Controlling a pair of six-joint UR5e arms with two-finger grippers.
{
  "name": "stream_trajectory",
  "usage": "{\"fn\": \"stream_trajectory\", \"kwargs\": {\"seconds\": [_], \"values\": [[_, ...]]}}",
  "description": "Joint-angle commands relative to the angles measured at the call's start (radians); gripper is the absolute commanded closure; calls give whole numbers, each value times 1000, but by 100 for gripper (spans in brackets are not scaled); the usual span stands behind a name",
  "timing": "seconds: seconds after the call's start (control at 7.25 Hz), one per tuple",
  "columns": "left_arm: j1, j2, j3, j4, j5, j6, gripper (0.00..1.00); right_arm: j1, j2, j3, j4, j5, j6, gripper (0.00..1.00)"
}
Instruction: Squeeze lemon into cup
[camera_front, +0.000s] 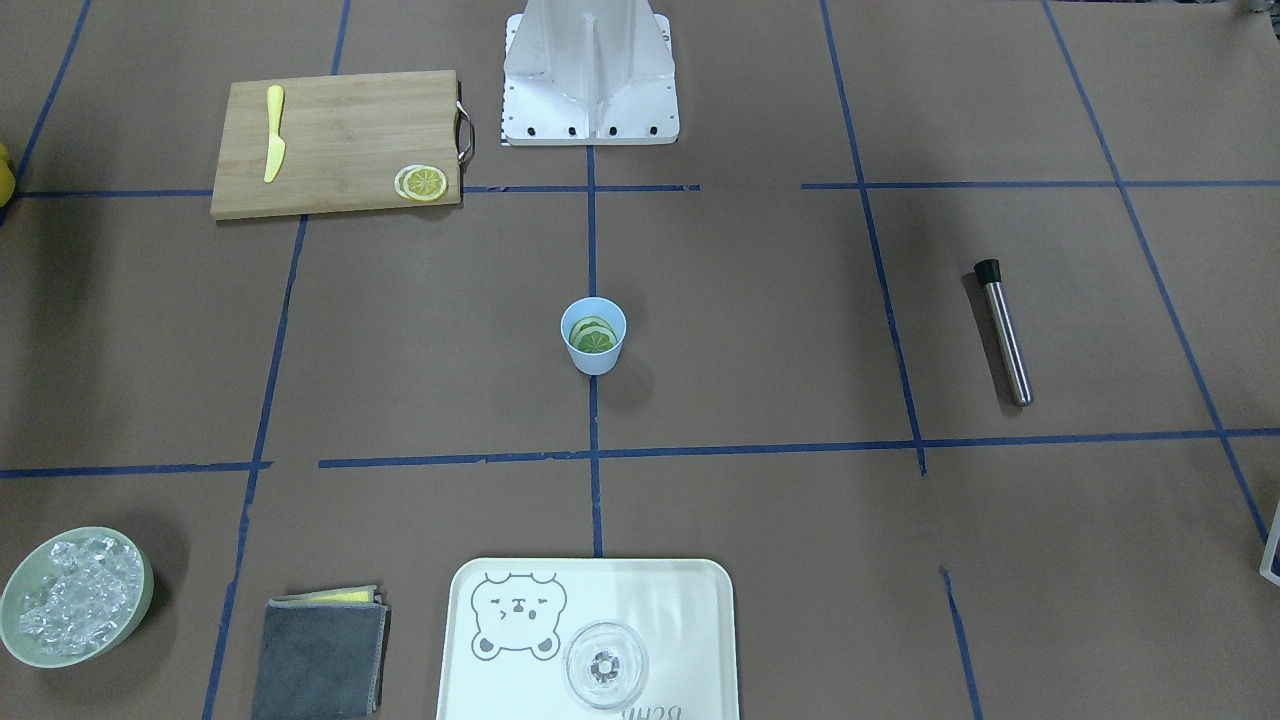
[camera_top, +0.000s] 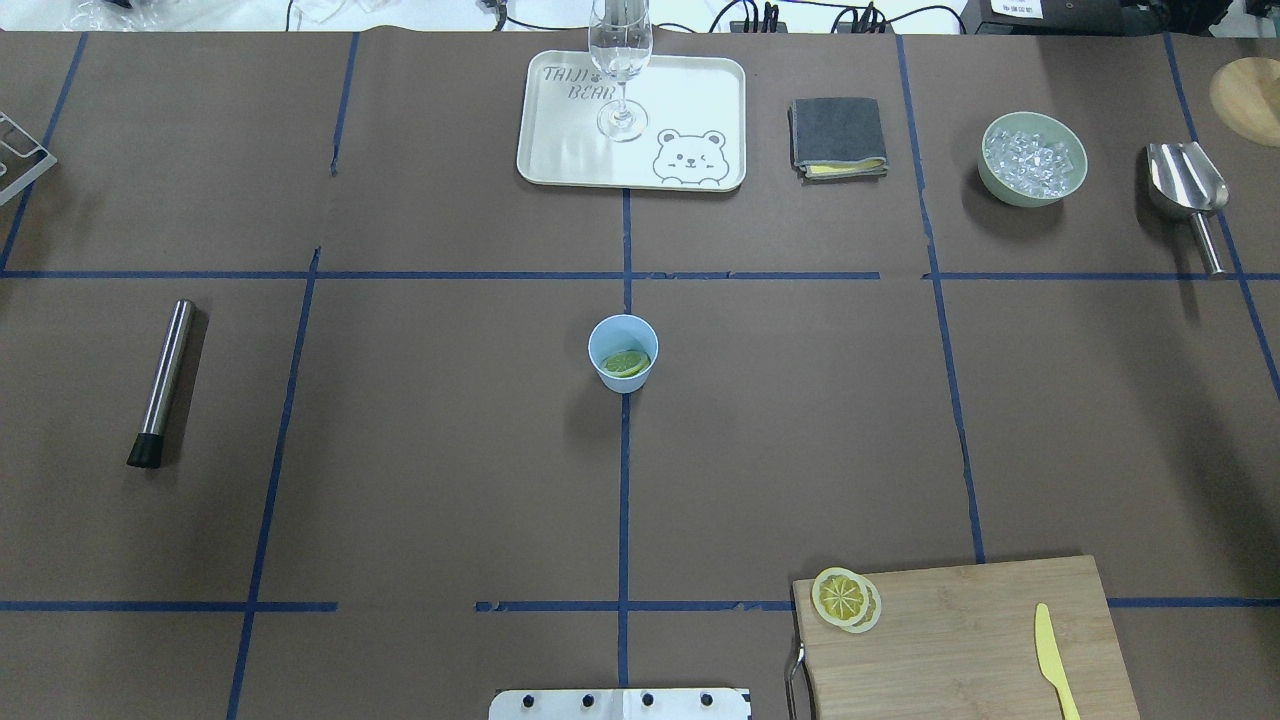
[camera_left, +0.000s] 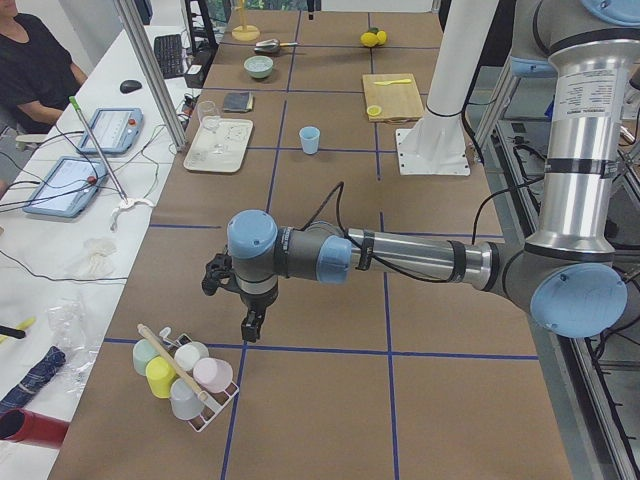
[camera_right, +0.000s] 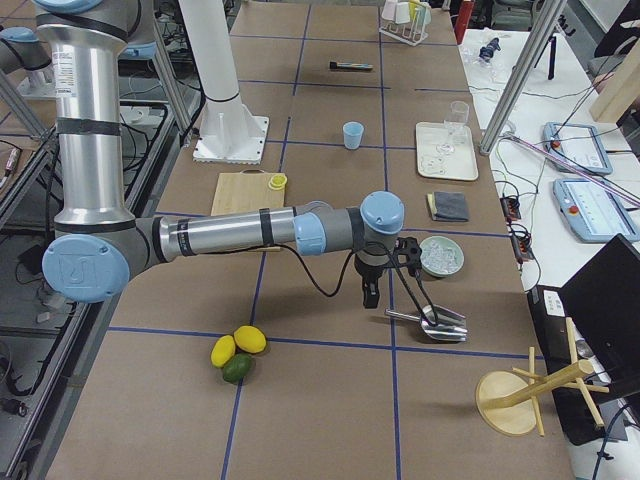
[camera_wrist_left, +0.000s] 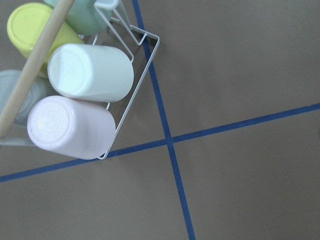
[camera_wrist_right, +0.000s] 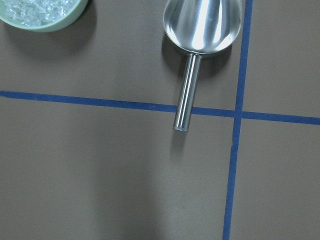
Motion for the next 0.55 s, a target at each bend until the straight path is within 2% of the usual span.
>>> {"fn": "stream_trajectory", "kwargs": {"seconds": [0.0,0.41], "values": [[-1,-4,-30,65,-2,-1,0,11,-11,-16,2,12,-21,0],[-1,7,-60,76,-5,0,0,11,-14,-6,3,11,-23,0]]}}
